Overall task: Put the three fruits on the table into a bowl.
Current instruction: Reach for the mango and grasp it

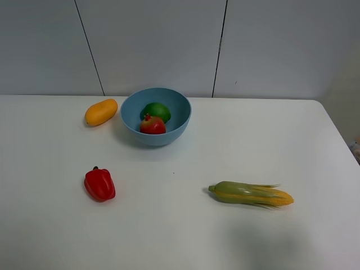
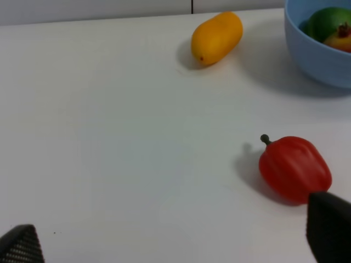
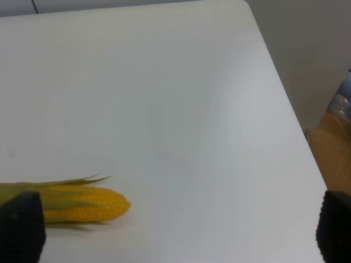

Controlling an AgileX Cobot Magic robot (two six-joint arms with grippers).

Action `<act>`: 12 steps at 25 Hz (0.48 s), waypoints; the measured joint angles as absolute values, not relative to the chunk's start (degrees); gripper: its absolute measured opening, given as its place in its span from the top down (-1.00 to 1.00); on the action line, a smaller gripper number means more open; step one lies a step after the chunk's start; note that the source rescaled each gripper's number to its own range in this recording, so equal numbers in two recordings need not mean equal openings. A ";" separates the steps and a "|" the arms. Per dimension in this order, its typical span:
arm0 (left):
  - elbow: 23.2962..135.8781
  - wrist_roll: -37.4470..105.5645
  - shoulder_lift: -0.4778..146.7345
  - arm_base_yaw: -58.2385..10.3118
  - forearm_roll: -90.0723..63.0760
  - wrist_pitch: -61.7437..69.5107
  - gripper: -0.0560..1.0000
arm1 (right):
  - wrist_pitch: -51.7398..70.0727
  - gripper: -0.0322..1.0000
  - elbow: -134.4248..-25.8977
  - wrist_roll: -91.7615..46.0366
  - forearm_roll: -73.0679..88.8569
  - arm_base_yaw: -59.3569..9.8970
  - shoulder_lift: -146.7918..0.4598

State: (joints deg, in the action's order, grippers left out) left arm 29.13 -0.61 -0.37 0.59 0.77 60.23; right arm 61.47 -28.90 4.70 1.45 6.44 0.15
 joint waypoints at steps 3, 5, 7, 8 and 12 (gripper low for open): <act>29.13 -0.61 -0.37 0.59 0.77 60.23 -0.99 | 61.47 -1.00 -28.90 4.70 1.45 6.44 0.15; 29.13 -0.61 -0.37 0.59 0.77 60.23 -0.99 | 61.47 -1.00 -28.90 4.70 1.45 6.44 0.15; 29.13 -0.61 -0.37 0.59 0.77 60.23 -0.99 | 61.47 -1.00 -28.90 4.70 1.45 6.44 0.15; 29.13 -0.61 -0.37 0.59 0.77 60.23 -0.99 | 61.47 -1.00 -28.90 4.70 1.45 6.44 0.15; 29.13 -0.61 -0.37 0.59 0.77 60.23 -0.99 | 61.47 -1.00 -28.90 4.70 1.45 6.44 0.15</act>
